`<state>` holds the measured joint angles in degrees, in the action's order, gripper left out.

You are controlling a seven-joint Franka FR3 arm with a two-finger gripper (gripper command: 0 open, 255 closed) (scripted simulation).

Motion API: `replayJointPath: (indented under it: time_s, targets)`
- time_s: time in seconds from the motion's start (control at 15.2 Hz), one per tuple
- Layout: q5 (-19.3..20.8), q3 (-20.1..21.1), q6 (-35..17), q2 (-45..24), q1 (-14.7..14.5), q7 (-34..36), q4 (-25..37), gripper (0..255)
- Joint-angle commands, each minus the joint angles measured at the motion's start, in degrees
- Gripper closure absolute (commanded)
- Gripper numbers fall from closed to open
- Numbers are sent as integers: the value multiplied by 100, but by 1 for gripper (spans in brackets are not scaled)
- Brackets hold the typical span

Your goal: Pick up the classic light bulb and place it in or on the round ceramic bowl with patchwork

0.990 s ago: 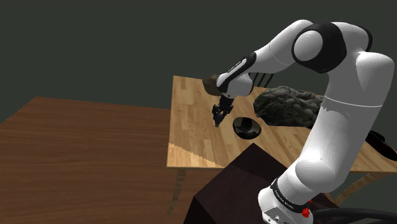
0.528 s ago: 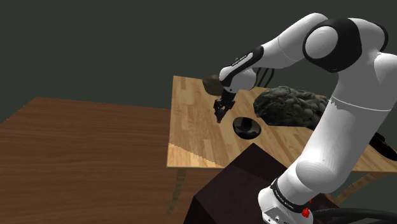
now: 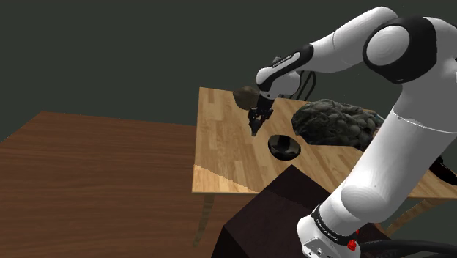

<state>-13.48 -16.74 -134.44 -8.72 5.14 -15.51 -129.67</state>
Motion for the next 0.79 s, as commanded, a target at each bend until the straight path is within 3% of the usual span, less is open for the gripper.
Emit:
replayJointPath:
  time_s: [0.0, 0.73]
  targets:
    - [84, -18, 133, 135, -14, 73, 9, 255]
    - [417, -63, 908, 690, -34, 374, 284, 255]
